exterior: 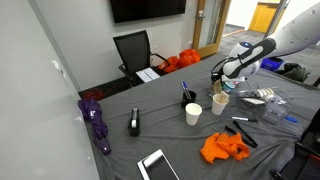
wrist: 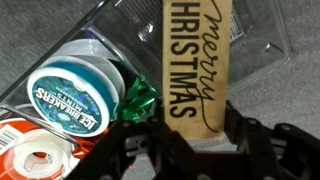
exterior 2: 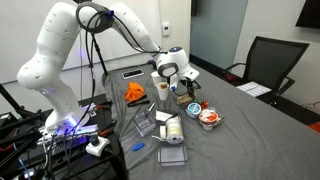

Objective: Move the wooden object from the clear container to the white cup

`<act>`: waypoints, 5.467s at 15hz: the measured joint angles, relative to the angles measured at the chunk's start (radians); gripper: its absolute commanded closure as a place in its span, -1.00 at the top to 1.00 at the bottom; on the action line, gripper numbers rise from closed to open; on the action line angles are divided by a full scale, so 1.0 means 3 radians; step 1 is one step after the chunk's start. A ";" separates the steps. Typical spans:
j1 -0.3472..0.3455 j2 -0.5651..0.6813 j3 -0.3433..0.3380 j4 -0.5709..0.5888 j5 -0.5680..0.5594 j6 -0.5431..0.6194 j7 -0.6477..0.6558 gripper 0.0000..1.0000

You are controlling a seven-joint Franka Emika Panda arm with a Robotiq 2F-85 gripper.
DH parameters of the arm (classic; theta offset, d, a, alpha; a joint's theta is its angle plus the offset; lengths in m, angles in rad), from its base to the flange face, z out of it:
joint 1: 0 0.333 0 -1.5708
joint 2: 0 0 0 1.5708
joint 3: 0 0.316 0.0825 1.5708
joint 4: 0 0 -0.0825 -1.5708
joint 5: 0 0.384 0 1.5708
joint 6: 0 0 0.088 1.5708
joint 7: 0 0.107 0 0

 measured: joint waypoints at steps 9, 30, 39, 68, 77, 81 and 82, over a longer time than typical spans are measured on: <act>-0.0035 -0.0266 0.0013 -0.0014 0.0090 -0.0042 0.0101 -0.37; -0.1395 -0.1042 0.2321 -0.0580 0.2638 0.0374 -0.1895 -0.37; -0.2453 -0.1028 0.3221 -0.1049 0.3846 0.0327 -0.3798 -0.37; -0.1536 -0.1468 0.1476 -0.1412 0.5363 -0.2542 -0.5604 -0.37; -0.0291 -0.1510 0.0358 -0.1505 0.5436 -0.3048 -0.6443 -0.37; -0.0151 -0.1511 0.0232 -0.1589 0.5490 -0.3266 -0.6903 -0.37; -0.0127 -0.1510 0.0213 -0.1614 0.5504 -0.3318 -0.7019 -0.37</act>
